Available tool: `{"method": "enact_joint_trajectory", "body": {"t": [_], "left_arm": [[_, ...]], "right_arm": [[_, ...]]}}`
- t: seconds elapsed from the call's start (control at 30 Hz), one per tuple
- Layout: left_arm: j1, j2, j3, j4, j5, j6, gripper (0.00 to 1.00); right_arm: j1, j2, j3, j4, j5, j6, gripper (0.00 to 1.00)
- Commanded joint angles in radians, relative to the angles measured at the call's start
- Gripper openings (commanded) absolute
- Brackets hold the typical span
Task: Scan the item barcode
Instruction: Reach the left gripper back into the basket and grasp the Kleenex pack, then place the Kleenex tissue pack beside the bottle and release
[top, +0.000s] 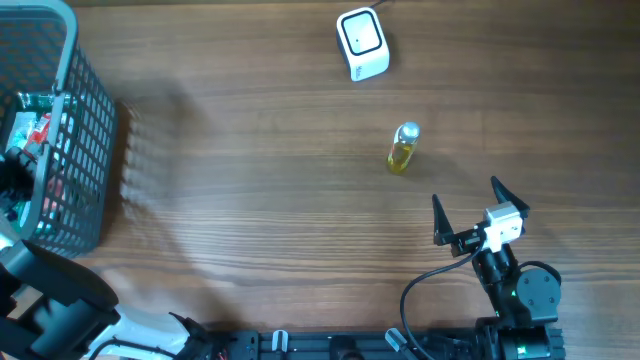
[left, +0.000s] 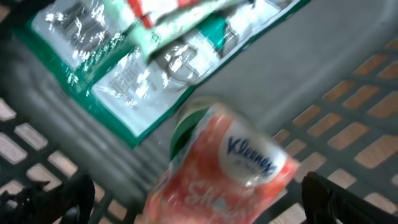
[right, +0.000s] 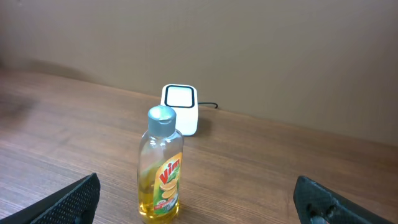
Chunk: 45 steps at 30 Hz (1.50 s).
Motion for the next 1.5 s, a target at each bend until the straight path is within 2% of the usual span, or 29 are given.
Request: {"method": "enact_joint_trajectory", "body": {"t": [0.0, 0.17, 0.33, 0.4, 0.47, 0.5, 0.53, 0.7, 1.03, 1.1, 1.17, 1.23, 1.33, 1.47], "left_arm": [[-0.013, 0.013, -0.01, 0.019, 0.065, 0.043, 1.0], [-0.021, 0.076, -0.026, 0.015, 0.065, 0.043, 1.0], [-0.021, 0.095, -0.152, 0.118, 0.065, 0.042, 1.0], [-0.021, 0.095, -0.161, 0.145, 0.065, 0.042, 0.91], [-0.021, 0.095, -0.161, 0.156, 0.065, 0.042, 0.79], [-0.021, 0.095, -0.161, 0.155, 0.066, 0.042, 0.69], [-0.021, 0.095, -0.161, 0.155, 0.066, 0.042, 0.64], [-0.02, 0.066, -0.118, 0.153, 0.065, 0.038, 0.59], [-0.02, -0.163, 0.307, 0.145, 0.066, 0.033, 0.59], [-0.021, -0.222, 0.378, 0.145, 0.07, -0.051, 0.59], [-0.021, -0.285, 0.385, 0.142, 0.108, -0.156, 0.57], [-0.032, -0.327, 0.385, 0.112, 0.148, -0.207, 0.56], [-0.111, -0.381, 0.385, 0.038, 0.155, -0.224, 0.56], [-0.348, -0.412, 0.385, -0.092, 0.154, -0.224, 0.56]], "right_arm": [[-0.002, -0.005, -0.001, 0.003, 0.002, 0.005, 1.0], [-0.002, -0.005, -0.001, 0.003, 0.002, 0.004, 1.0], [-0.002, -0.005, -0.001, 0.003, 0.002, 0.005, 1.0], [-0.002, -0.005, -0.001, 0.003, 0.002, 0.005, 1.0], [-0.002, -0.005, -0.001, 0.003, 0.002, 0.005, 1.0], [-0.002, -0.005, -0.001, 0.003, 0.002, 0.005, 1.0], [-0.002, -0.005, -0.001, 0.003, 0.002, 0.005, 1.0], [-0.002, -0.005, -0.001, 0.003, 0.002, 0.005, 1.0], [-0.002, -0.005, -0.001, 0.003, 0.002, 0.005, 1.0], [-0.002, -0.005, -0.001, 0.003, 0.002, 0.004, 1.0], [-0.002, -0.005, -0.001, 0.003, 0.002, 0.005, 1.0], [-0.002, -0.005, -0.001, 0.003, 0.002, 0.005, 1.0], [-0.002, -0.005, -0.001, 0.003, 0.002, 0.004, 1.0], [-0.002, -0.005, -0.001, 0.003, 0.002, 0.004, 1.0]]}}
